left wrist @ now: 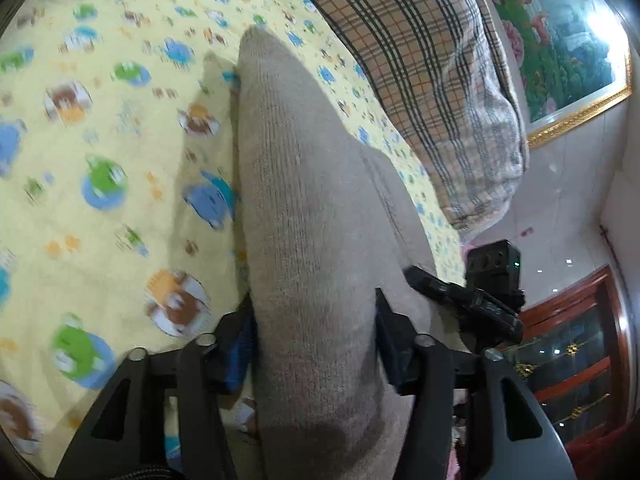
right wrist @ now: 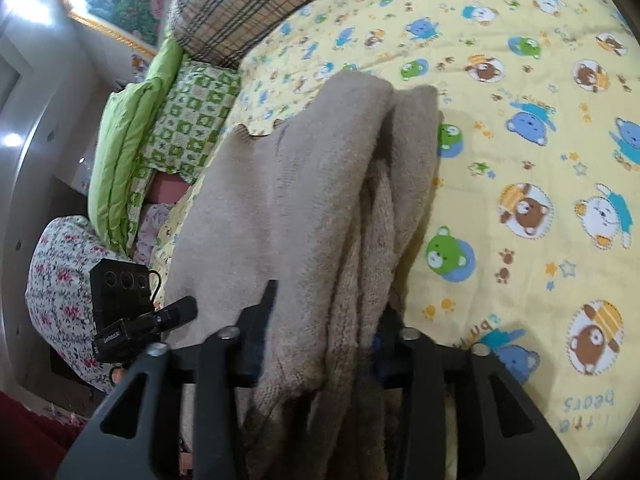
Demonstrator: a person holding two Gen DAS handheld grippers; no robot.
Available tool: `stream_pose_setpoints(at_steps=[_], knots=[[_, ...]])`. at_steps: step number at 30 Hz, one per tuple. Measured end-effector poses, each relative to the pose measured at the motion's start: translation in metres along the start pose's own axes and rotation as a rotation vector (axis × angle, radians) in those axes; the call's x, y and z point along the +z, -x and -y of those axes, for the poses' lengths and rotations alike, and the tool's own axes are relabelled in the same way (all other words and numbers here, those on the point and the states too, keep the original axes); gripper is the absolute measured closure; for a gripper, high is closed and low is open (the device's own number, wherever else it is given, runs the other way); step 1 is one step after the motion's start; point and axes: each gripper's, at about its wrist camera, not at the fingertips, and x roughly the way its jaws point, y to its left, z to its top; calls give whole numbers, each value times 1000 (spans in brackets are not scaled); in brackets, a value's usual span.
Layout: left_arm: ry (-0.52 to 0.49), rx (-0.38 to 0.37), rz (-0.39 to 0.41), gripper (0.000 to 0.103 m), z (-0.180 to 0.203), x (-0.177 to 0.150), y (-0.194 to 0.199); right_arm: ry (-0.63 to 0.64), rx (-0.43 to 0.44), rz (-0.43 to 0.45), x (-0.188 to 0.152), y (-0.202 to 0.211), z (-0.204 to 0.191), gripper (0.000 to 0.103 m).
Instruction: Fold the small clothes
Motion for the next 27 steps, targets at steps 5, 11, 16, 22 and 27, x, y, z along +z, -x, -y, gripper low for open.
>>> stream_pose_setpoints(at_steps=[5, 11, 16, 22, 27], knots=[[6, 45, 80, 32, -11, 41, 19, -5, -73, 72, 20, 27, -1, 40], [41, 75, 119, 33, -24, 85, 6, -22, -104, 118, 64, 12, -4, 58], [58, 138, 73, 51, -34, 105, -28, -18, -117, 96, 78, -13, -6, 94], [-14, 222, 95, 79, -20, 129, -54, 47, -101, 238, 75, 30, -16, 95], [-62, 326, 104, 91, -21, 141, -73, -38, -164, 141, 65, -5, 28, 95]])
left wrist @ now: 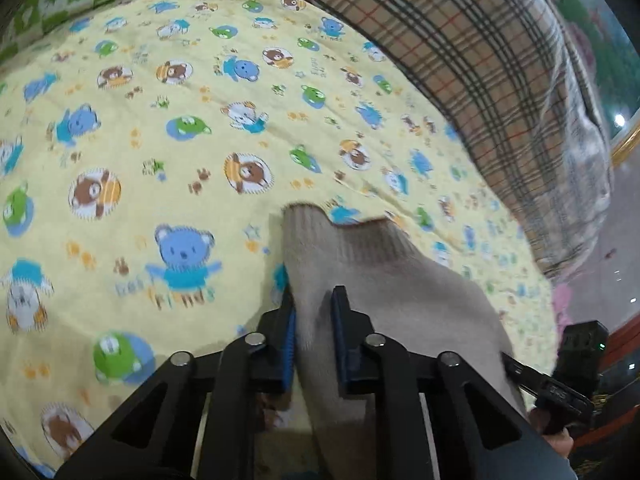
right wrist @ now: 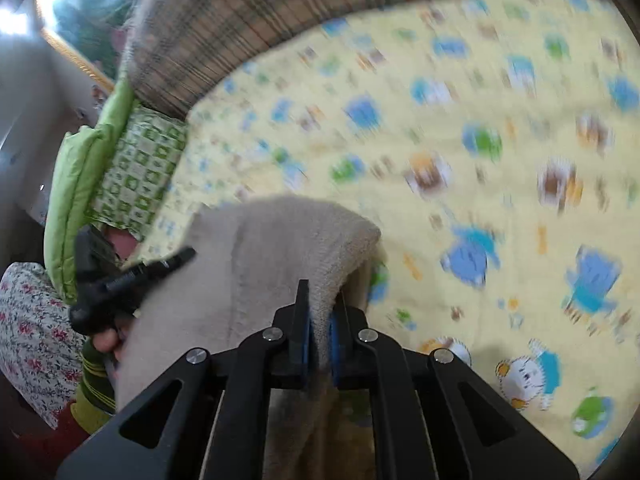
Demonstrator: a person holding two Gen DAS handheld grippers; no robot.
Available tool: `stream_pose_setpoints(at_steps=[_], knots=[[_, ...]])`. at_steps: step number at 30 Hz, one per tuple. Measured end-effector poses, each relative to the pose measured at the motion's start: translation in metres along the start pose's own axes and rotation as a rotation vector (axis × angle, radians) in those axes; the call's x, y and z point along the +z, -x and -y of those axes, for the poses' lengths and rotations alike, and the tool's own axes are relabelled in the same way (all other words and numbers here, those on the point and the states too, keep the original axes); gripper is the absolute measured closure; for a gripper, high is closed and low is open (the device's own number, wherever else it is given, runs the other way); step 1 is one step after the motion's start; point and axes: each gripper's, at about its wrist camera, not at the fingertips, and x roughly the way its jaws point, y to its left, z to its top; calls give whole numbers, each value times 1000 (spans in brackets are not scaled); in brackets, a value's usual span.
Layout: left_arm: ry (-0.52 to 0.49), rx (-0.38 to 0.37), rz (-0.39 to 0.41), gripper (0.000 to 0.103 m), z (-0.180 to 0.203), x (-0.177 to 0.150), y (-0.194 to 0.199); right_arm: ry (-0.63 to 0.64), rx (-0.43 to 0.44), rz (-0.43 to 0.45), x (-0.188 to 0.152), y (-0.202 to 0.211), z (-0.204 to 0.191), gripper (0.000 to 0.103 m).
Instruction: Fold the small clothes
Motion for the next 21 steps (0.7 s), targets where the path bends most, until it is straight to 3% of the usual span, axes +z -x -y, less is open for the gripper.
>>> stream_pose_setpoints(at_steps=[6, 9, 10, 13, 21], knots=[[-33, 70, 5, 91, 1, 15, -6, -7, -13, 20, 0, 5, 1, 91], [-30, 36, 22, 90, 8, 7, 22, -34, -18, 13, 1, 17, 2, 75], [-41, 25, 30, 85, 10, 0, 35, -39, -18, 23, -1, 27, 2, 65], [-78, -18, 49, 71, 18, -32, 75, -37, 7, 81, -16, 63, -3, 54], [-165, -61, 54, 59, 25, -155, 174, -22, 58, 63, -104, 115, -10, 54]])
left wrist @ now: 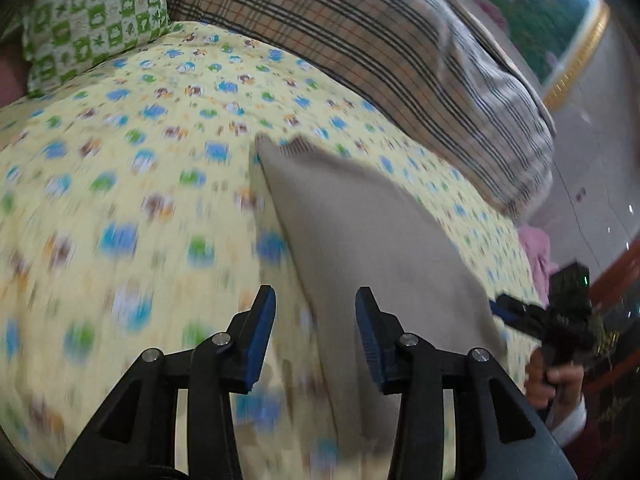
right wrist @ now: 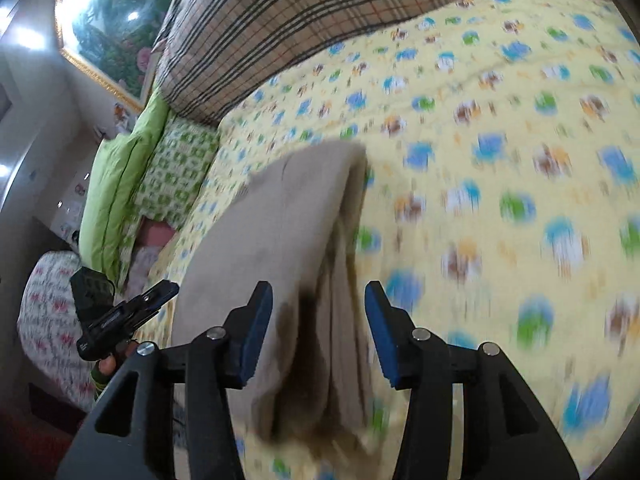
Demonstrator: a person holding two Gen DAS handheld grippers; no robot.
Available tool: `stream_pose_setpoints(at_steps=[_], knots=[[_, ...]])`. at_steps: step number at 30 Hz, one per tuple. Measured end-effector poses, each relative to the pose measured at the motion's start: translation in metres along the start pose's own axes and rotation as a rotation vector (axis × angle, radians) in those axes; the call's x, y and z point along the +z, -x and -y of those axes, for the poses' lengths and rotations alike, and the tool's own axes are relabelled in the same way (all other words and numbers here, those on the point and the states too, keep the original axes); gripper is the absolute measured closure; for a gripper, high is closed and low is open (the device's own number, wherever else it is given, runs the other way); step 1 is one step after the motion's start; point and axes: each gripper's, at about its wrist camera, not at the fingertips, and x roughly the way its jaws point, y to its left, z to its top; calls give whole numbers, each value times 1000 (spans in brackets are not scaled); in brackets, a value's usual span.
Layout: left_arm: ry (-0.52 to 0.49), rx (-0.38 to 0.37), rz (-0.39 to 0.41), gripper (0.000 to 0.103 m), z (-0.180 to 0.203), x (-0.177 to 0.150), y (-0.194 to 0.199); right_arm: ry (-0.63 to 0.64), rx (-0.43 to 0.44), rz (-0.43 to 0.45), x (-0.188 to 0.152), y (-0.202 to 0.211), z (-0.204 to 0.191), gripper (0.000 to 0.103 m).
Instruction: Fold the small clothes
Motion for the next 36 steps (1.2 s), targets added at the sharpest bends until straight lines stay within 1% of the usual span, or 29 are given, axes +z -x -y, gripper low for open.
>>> stream_pose_setpoints(at_steps=[3, 5, 6, 9, 11, 12, 13, 14, 15, 16, 17, 19, 20, 21, 22, 23, 24, 25, 26, 28, 30, 32, 33, 35, 36], knots=[[1, -11, -9, 51, 7, -41, 22, 48, 3, -17, -29, 8, -9, 54], [-12, -27, -22, 46, 13, -61, 26, 89, 3, -26, -42, 12, -18, 54], [-34, -18, -33, 46, 16, -70, 24, 125, -11, -30, -48, 13, -25, 54], [-87, 22, -52, 46, 29, -85, 15, 183, -29, -31, -52, 12, -37, 53], [-109, 28, -31, 46, 38, -90, 9, 202, -25, -31, -53, 9, -42, 53], [-117, 31, -31, 46, 41, -91, 6, 214, -36, -34, -53, 6, -45, 53], [-125, 48, -27, 46, 44, -92, 1, 233, -53, -40, -53, 2, -48, 53], [-132, 67, -27, 48, 46, -93, -4, 244, -64, -50, -53, -3, -49, 59], [-137, 81, -30, 48, 47, -92, -9, 245, -67, -54, -54, -5, -50, 68], [-136, 111, -26, 51, 47, -91, -13, 237, -57, -64, -53, -9, -50, 83], [-123, 134, -19, 61, 45, -91, -15, 227, -52, -70, -53, -10, -49, 91], [-75, 146, -7, 66, 38, -88, -14, 212, -48, -71, -51, -11, -47, 93], [-62, 163, 16, 68, 37, -88, -10, 205, -38, -67, -49, -9, -47, 94], [-69, 178, 30, 69, 38, -88, -7, 196, -25, -59, -47, -6, -46, 94], [-92, 205, 40, 74, 42, -89, -5, 190, -16, -51, -46, -3, -47, 95], [-108, 232, 46, 78, 46, -90, -4, 181, 3, -31, -42, 3, -47, 95], [-107, 244, 54, 79, 49, -91, -3, 167, 38, 12, -36, 15, -47, 95], [-94, 253, 55, 82, 49, -92, -2, 156, 65, 45, -32, 25, -46, 96], [-75, 251, 50, 87, 50, -93, -2, 149, 66, 62, -28, 31, -44, 96], [-52, 253, 44, 89, 52, -95, -2, 167, 22, 51, -27, 30, -41, 96], [-58, 266, 29, 90, 53, -96, -6, 178, -40, 11, -35, 16, -31, 96], [-20, 251, 0, 90, 44, -98, -10, 181, -103, -39, -45, 1, -19, 96], [-4, 241, -10, 90, 41, -99, -10, 177, -120, -52, -49, -4, -15, 96], [0, 227, -13, 90, 40, -103, -8, 171, -148, -61, -54, -9, -9, 96], [1, 223, -16, 90, 39, -103, -8, 188, -168, -59, -55, -10, -8, 96]])
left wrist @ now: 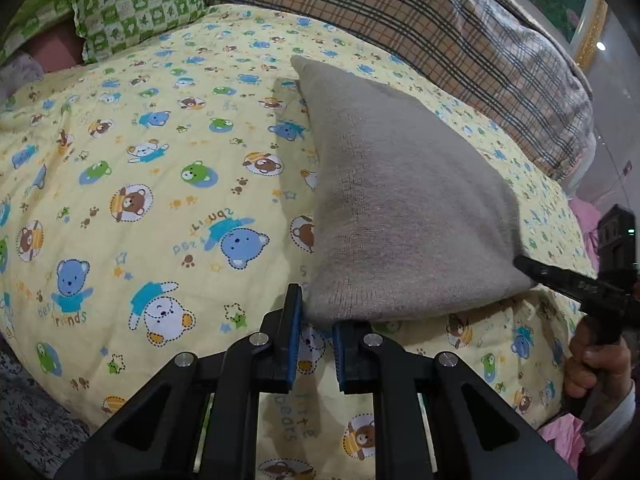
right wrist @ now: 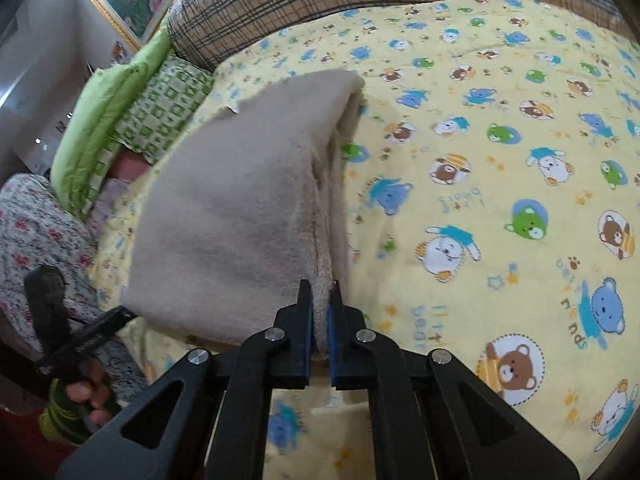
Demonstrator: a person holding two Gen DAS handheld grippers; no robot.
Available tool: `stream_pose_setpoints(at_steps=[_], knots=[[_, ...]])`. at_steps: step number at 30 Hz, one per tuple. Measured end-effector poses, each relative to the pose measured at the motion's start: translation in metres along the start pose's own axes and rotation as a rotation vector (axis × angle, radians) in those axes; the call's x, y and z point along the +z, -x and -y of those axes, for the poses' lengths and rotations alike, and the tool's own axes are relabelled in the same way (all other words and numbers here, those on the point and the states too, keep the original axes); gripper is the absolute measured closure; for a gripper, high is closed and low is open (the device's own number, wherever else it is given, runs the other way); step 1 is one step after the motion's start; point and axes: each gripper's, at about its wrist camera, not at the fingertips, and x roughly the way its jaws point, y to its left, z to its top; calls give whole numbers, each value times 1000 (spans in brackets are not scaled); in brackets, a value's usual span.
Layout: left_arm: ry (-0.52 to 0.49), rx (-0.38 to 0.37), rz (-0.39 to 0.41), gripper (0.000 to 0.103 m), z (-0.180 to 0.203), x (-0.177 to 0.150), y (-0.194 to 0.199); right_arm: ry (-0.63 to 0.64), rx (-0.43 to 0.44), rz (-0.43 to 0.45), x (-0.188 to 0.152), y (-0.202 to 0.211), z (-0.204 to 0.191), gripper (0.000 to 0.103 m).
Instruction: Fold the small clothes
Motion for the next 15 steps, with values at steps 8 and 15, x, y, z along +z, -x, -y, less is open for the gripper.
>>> stream_pose_setpoints(at_steps=[8, 15], knots=[[39, -59, -37, 85, -11, 0, -5, 29, -75, -33, 4, -13, -2, 91], [-50, -174, -8, 82, -11, 15, 42, -43, -76, -23, 6, 19, 8, 76]])
